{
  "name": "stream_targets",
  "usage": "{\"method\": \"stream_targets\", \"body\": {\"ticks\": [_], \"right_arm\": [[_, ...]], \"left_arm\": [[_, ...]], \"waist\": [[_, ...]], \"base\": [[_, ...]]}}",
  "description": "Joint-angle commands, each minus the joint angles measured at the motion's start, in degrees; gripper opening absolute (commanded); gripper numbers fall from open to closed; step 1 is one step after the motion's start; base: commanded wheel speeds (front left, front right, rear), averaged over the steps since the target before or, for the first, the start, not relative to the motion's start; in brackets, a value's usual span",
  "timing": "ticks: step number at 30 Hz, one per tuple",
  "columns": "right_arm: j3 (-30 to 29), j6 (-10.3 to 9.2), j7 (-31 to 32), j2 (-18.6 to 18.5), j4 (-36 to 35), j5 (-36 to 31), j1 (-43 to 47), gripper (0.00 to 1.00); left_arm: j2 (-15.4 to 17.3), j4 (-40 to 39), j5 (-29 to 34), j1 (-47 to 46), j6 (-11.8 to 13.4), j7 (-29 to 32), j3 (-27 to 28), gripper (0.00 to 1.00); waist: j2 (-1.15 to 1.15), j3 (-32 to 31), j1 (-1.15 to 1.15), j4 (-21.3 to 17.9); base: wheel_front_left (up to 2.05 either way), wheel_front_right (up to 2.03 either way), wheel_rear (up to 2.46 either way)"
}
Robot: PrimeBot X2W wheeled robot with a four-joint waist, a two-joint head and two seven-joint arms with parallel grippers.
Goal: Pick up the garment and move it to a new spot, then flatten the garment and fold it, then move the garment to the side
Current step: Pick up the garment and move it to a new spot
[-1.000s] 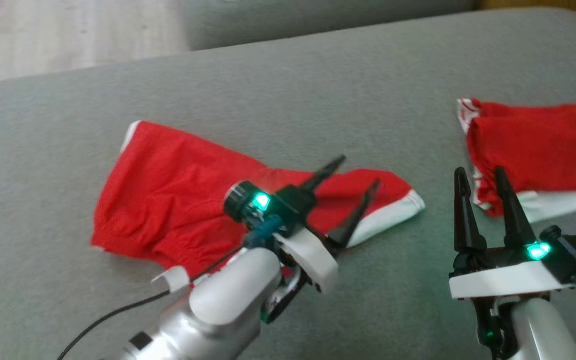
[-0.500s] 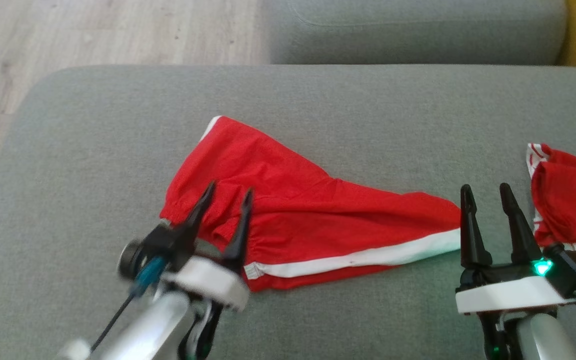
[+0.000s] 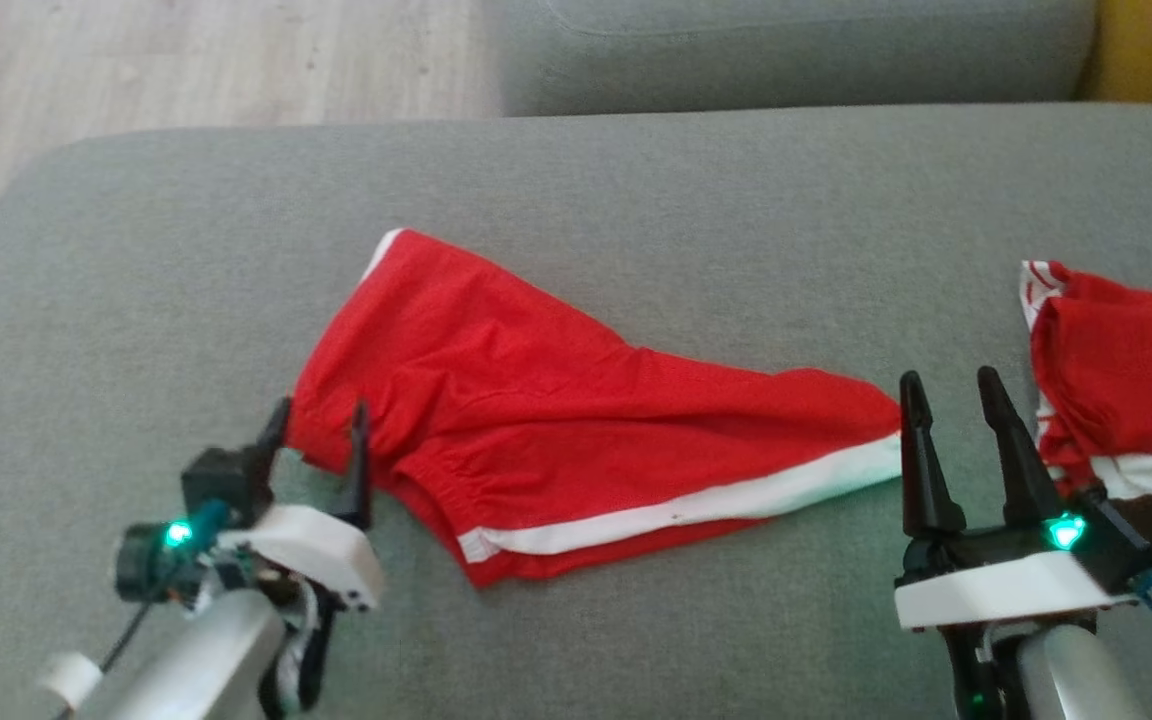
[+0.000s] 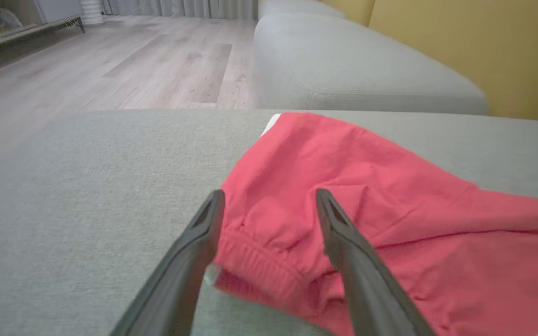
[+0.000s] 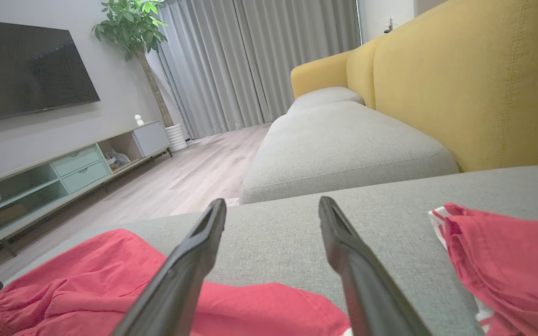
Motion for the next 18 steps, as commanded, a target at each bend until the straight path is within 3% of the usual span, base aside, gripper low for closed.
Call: {"method": "stream_targets", "body": {"ticks": [1, 5, 12, 13, 14, 18], "right_arm": [[1.6, -0.04, -0.6, -0.3, -1.6, -0.4, -2.0, 1.00], [1.7, -0.04, -0.6, -0.3, -1.5, -0.4, -2.6, 1.00], [1.8, -0.04, -0.6, -0.3, -1.7, -0.3, -3.9, 1.00], [1.8, -0.04, -0.6, -0.3, -1.7, -0.3, -4.0, 1.00], [1.9, -0.04, -0.6, -0.3, -1.7, -0.3, -4.2, 1.00], [2.1, -0.04, -0.6, -0.3, -1.7, -0.1, -4.7, 1.00]], "left_arm": [[2.5, 0.2, 0.0, -4.7, 0.7, 0.8, 2.9, 1.00], [4.2, 4.5, 0.0, -7.2, 0.3, 5.0, 2.4, 1.00], [6.1, 10.7, -0.9, -10.7, -3.4, 15.3, -0.4, 1.00], [6.4, 11.2, -0.7, -11.3, -4.0, 16.0, -0.8, 0.46], [6.9, 11.6, 0.2, -12.1, -4.6, 16.2, -1.6, 0.00], [7.7, 11.9, 2.6, -15.3, -6.6, 15.4, -3.1, 0.00]], "waist": [[0.00, 1.1, 0.00, -1.5], [0.00, 2.6, 0.00, -3.4], [0.00, 5.0, 0.00, -6.2], [0.00, 5.3, 0.00, -6.5], [0.00, 5.5, 0.00, -6.7], [0.00, 6.0, 0.00, -7.4]], "base": [[0.00, 0.00, 0.00], [0.00, 0.00, 0.00], [0.00, 0.00, 0.00], [0.00, 0.00, 0.00], [0.00, 0.00, 0.00], [0.00, 0.00, 0.00]]}}
